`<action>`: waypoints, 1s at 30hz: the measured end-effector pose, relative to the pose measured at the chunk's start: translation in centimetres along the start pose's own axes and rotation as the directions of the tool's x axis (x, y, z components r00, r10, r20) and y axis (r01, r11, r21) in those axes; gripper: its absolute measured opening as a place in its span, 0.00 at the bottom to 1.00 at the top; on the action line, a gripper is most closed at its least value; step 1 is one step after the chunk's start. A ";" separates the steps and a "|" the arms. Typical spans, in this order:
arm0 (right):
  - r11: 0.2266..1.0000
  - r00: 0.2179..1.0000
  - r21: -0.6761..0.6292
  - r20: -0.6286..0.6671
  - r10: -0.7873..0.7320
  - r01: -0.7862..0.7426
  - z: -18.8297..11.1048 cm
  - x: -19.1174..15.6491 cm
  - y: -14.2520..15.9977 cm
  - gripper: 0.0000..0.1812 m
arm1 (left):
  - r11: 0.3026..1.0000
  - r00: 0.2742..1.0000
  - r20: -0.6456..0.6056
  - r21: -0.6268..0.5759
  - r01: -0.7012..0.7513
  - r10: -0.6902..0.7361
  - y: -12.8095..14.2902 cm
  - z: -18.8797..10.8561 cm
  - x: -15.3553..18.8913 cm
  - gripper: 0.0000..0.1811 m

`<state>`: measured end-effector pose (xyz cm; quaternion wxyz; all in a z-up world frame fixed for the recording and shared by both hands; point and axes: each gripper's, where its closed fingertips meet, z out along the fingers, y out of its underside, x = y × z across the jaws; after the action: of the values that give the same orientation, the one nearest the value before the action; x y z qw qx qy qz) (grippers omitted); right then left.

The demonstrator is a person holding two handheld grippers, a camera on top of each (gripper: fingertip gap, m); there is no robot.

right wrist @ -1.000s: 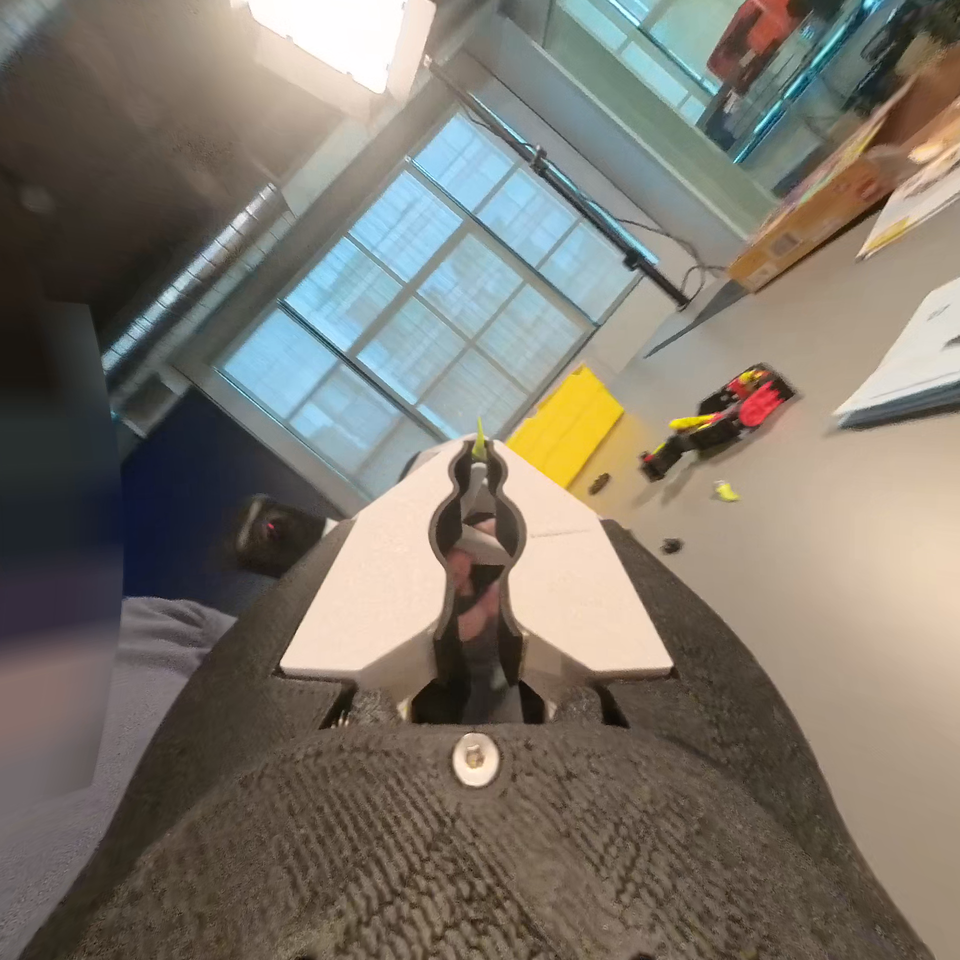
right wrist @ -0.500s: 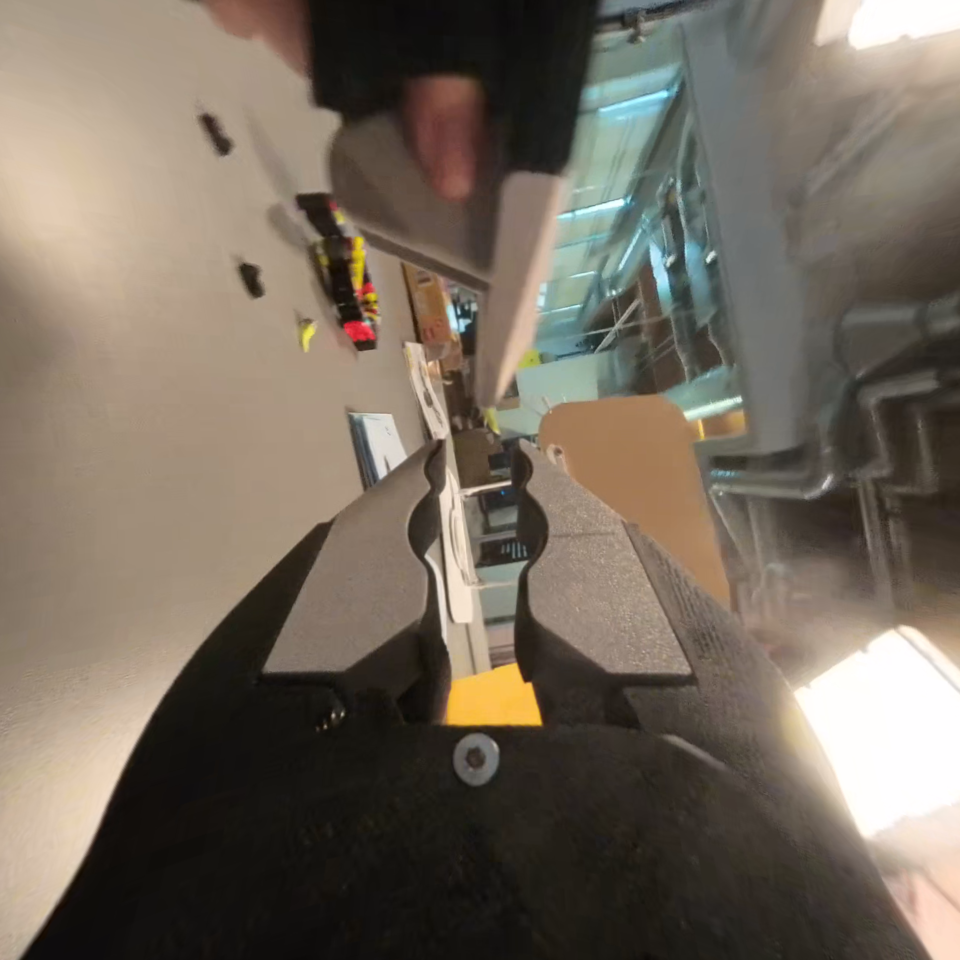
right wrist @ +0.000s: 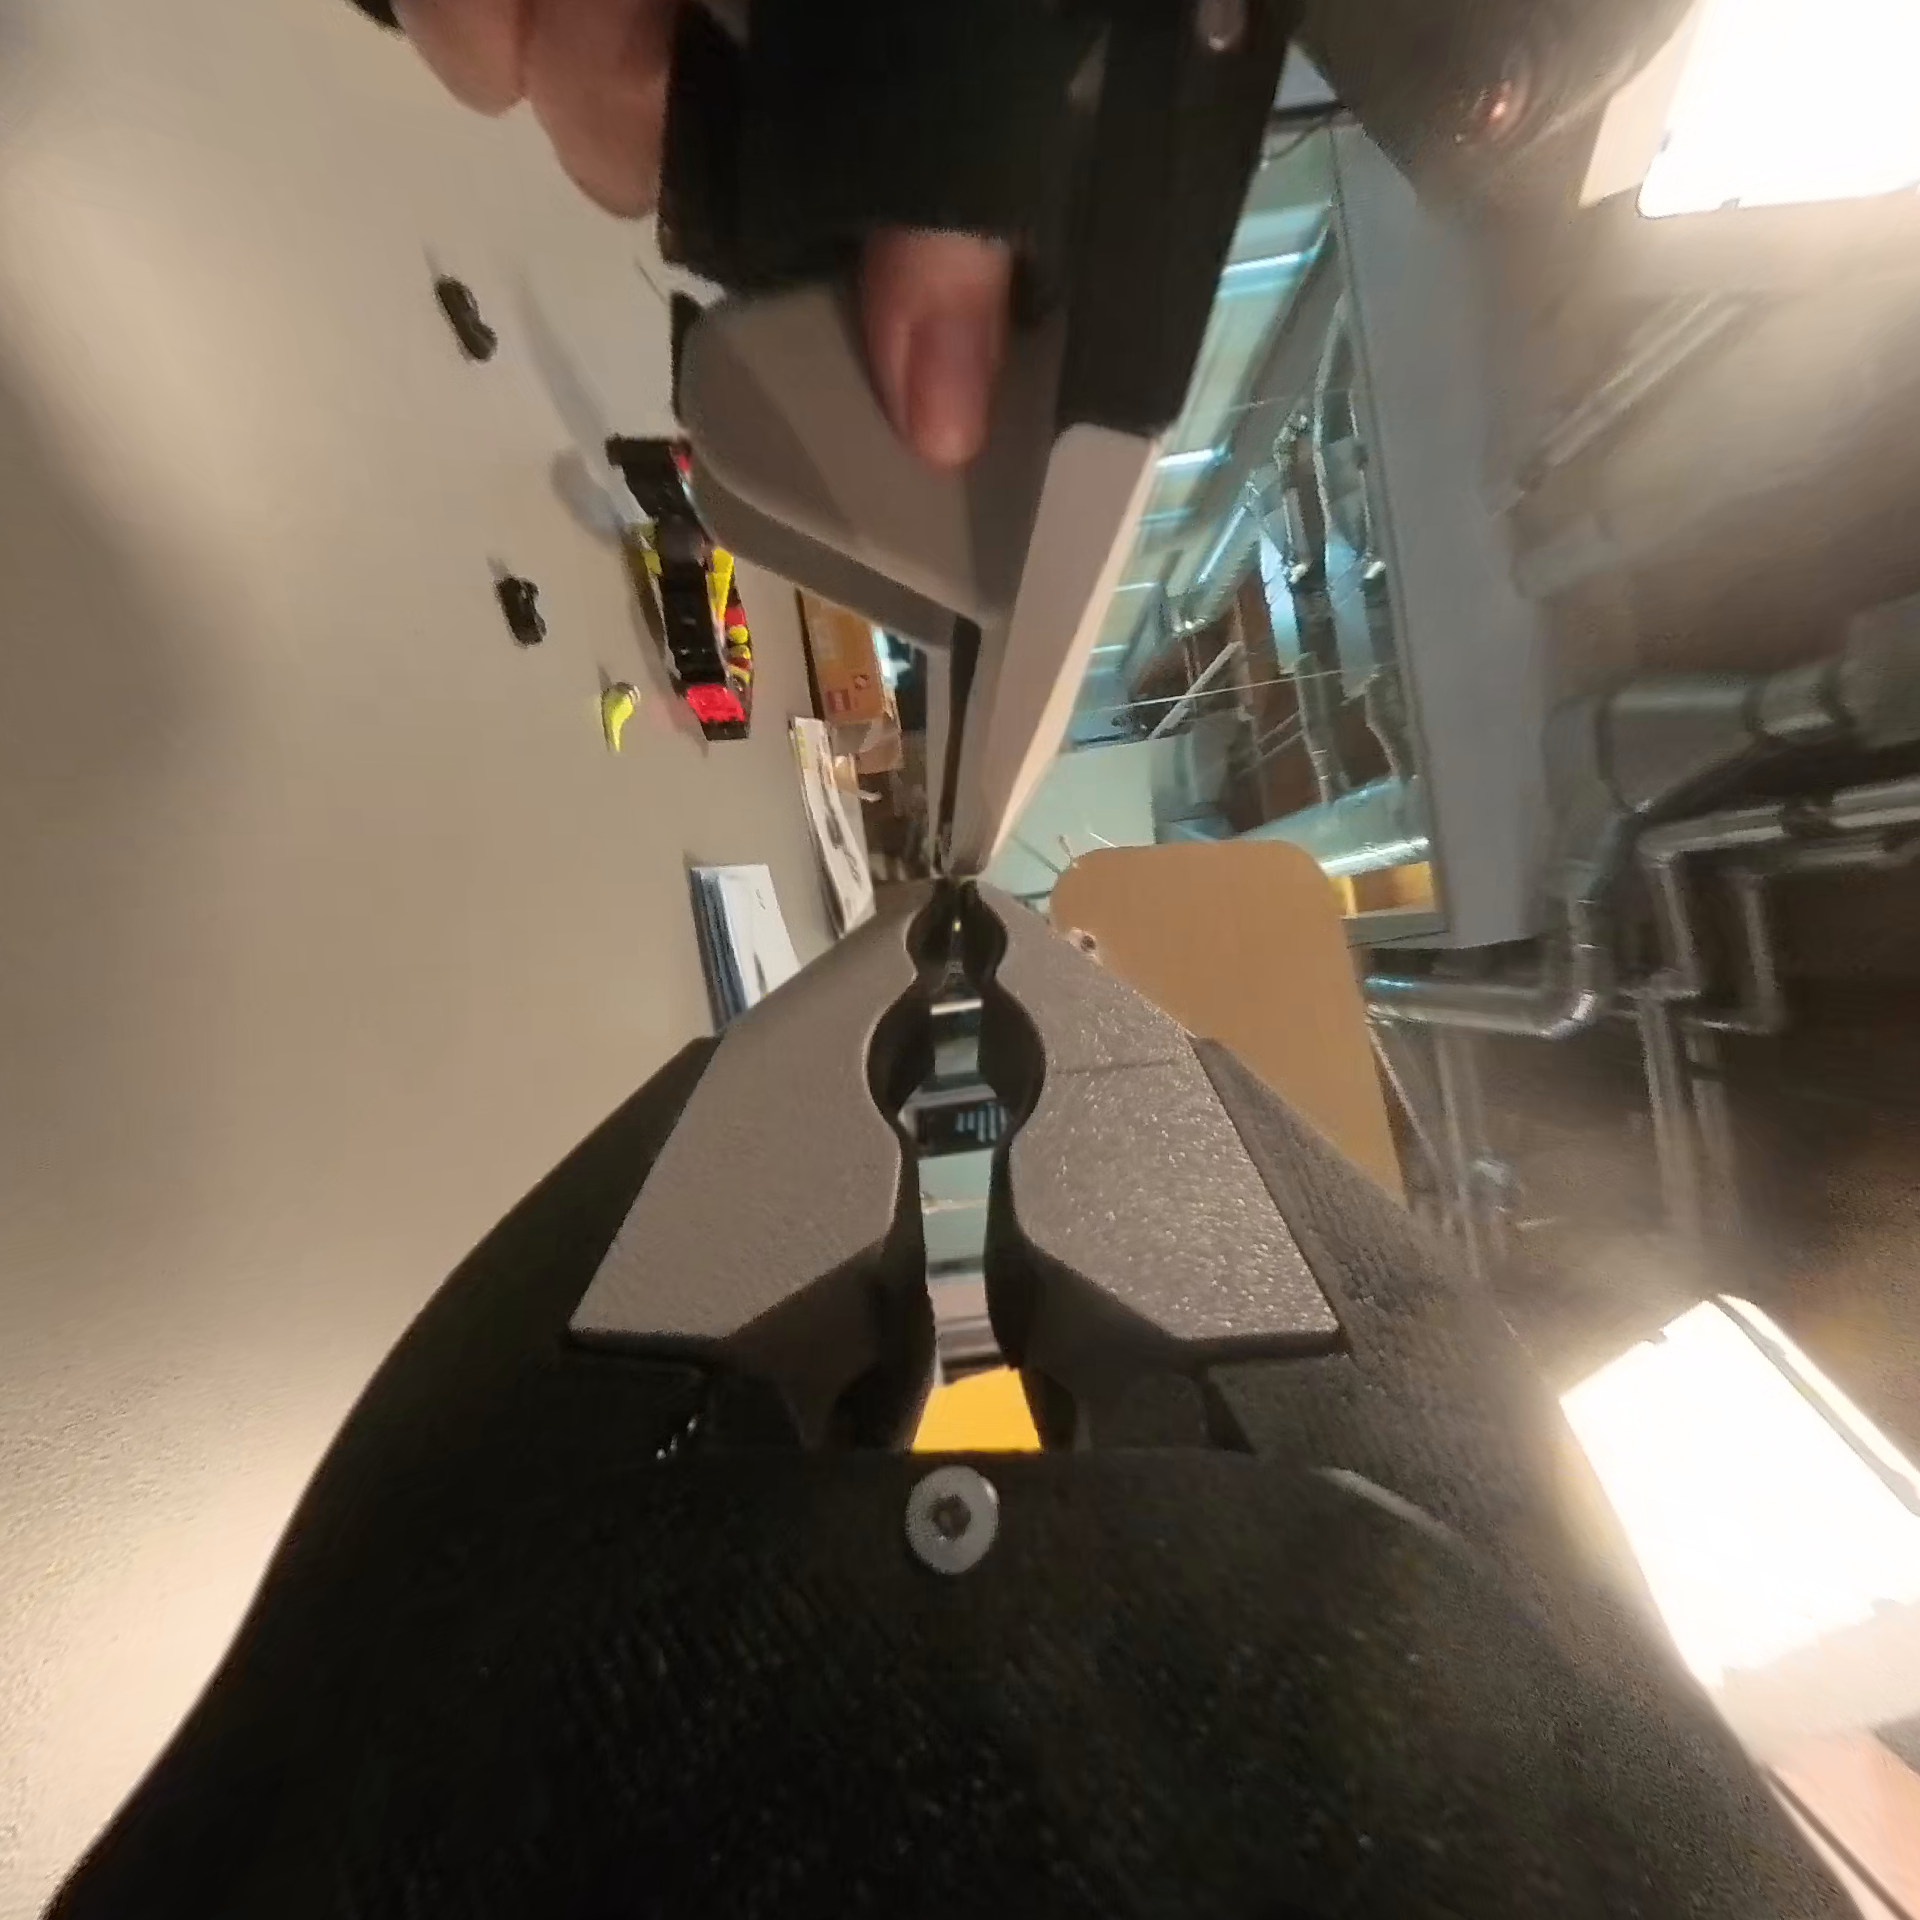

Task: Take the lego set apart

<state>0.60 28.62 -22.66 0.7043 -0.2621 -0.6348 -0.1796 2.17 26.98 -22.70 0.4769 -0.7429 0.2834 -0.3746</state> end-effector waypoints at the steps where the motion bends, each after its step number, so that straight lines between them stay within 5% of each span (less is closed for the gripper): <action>1: 1.000 1.000 0.000 0.009 0.014 -0.014 0.0 0.0 -0.1 0.00 | 1.000 1.000 -0.001 0.005 -0.014 0.014 0.0 -0.3 0.1 0.04; 6: 0.999 0.998 -0.012 0.054 0.038 -0.037 1.1 -1.3 0.5 0.00 | 0.972 0.956 0.174 -0.013 -0.237 0.235 0.6 -4.9 -2.9 0.10; 9: 1.000 0.997 0.012 0.079 0.024 -0.025 2.8 -2.9 -0.2 0.00 | 0.939 0.889 0.305 -0.143 -0.313 0.343 2.0 -8.6 -7.5 0.16; 14: 0.996 0.995 0.075 0.096 0.037 -0.044 6.7 -3.9 -2.1 0.00 | 0.915 0.899 0.259 -0.298 -0.273 0.353 4.4 -11.0 -12.5 0.22; 22: 0.995 0.989 0.094 0.149 -0.022 0.008 11.1 -5.9 -2.7 0.00 | 0.825 0.883 0.115 -0.427 -0.369 0.454 6.0 -10.2 -15.1 0.28; 26: 0.995 0.986 0.097 0.163 -0.019 0.004 12.2 -6.2 -2.8 0.00 | 0.605 0.663 0.068 -0.488 -0.630 0.745 5.8 -10.8 -15.6 0.26; 30: 0.995 0.983 0.096 0.184 -0.013 -0.005 13.0 -6.6 -3.0 0.00 | 0.225 0.263 0.010 -0.550 -0.805 0.965 5.1 -11.5 -16.4 0.26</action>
<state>-12.35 33.47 -28.03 0.6538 -0.2422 -0.7058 -0.1252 -16.79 32.06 -29.10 0.4641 -0.5757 0.6467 0.1872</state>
